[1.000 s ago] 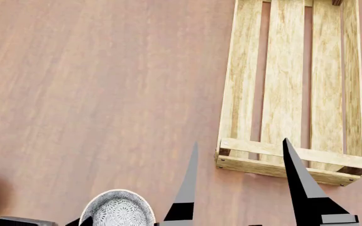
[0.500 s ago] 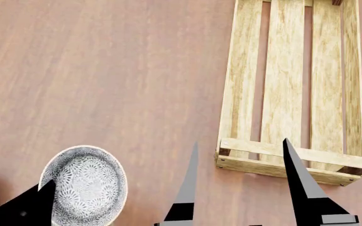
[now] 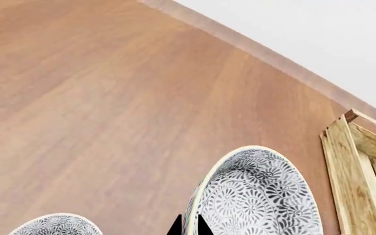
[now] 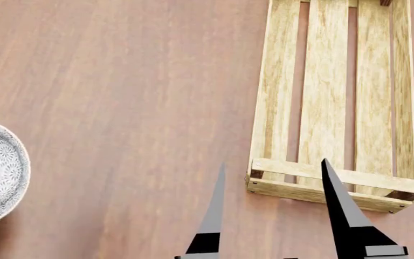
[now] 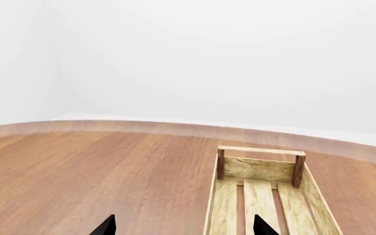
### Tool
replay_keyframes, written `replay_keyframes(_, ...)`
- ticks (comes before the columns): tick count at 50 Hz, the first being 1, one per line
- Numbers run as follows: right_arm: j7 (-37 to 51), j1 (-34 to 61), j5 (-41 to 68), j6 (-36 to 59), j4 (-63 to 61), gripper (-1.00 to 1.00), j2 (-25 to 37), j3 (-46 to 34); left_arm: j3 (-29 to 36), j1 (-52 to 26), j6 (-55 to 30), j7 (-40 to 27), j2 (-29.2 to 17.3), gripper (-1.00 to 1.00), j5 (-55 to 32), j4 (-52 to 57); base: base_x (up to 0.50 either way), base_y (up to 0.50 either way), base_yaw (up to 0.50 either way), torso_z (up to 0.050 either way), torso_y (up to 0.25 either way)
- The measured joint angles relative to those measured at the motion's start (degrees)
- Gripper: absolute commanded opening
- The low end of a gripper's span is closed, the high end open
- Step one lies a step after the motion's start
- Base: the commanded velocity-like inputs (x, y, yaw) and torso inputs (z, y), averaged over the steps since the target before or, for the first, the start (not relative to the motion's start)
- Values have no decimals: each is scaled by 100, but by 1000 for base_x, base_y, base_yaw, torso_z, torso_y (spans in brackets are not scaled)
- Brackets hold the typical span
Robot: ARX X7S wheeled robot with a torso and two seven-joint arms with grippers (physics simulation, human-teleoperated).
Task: Stack the right bowl on the left bowl and place them in the tray.
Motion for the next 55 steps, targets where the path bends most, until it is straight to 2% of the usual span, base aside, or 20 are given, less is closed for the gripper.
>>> replay_keyframes(10, 17, 8, 2, -10, 5, 100, 15, -24, -680, 592, 337, 32, -184, -100, -214, -73, 0, 0, 0, 0, 0)
replay_keyframes(20, 38, 23, 8, -7, 6, 100, 25, -49, -993, 900, 533, 117, -151, -100, -356, -284, 0, 0, 0, 0, 0)
replay_keyframes(35, 56, 51, 15, -20, 41, 100, 26, -92, -1068, 1040, 712, 424, 92, -100, -427, -877, 0, 0, 0, 0, 1)
replay_keyframes(55, 70, 50, 8, -69, 90, 100, 43, -142, -857, 998, 799, 825, 503, -100, -443, -1610, 0, 0, 0, 0, 0)
